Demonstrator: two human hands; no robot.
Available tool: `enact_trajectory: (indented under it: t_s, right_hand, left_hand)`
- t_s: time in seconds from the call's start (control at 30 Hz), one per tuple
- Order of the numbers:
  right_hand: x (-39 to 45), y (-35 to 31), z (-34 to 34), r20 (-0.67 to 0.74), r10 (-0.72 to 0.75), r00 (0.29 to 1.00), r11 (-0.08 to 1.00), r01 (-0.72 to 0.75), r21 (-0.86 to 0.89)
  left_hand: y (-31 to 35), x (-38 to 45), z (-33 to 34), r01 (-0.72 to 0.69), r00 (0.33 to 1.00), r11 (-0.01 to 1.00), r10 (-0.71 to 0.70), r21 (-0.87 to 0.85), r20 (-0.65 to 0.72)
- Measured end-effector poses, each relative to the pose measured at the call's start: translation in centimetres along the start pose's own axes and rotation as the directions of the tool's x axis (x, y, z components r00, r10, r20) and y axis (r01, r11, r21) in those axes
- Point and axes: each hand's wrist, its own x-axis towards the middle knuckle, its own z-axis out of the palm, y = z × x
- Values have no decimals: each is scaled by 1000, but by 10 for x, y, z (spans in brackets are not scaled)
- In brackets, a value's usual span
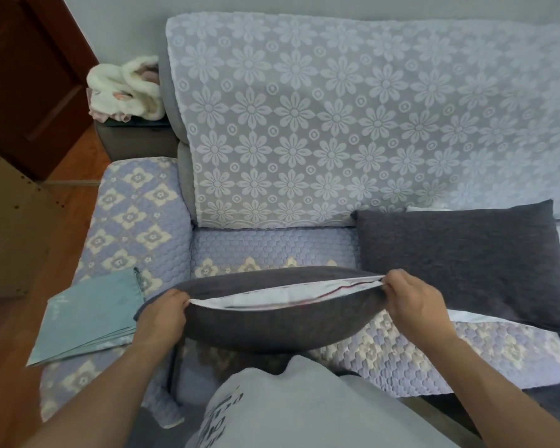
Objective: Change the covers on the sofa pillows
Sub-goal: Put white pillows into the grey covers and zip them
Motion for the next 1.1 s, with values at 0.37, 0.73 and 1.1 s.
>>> enact_trajectory:
  t_s: [0.37, 0.73, 1.1]
  right_hand:
    - [10, -1, 0, 231, 78, 970, 997, -71, -38]
    - [-18, -1, -7, 184, -247, 951, 968, 249, 8]
    - [-10, 66, 4, 273, -93, 957, 987, 125, -101]
  left_hand:
    - [132, -25, -5, -540, 794, 828, 561, -149, 234]
    - [267, -14, 35, -792, 502, 611, 647, 4, 574]
    - [309, -24, 78, -682, 595, 730, 583, -36, 553]
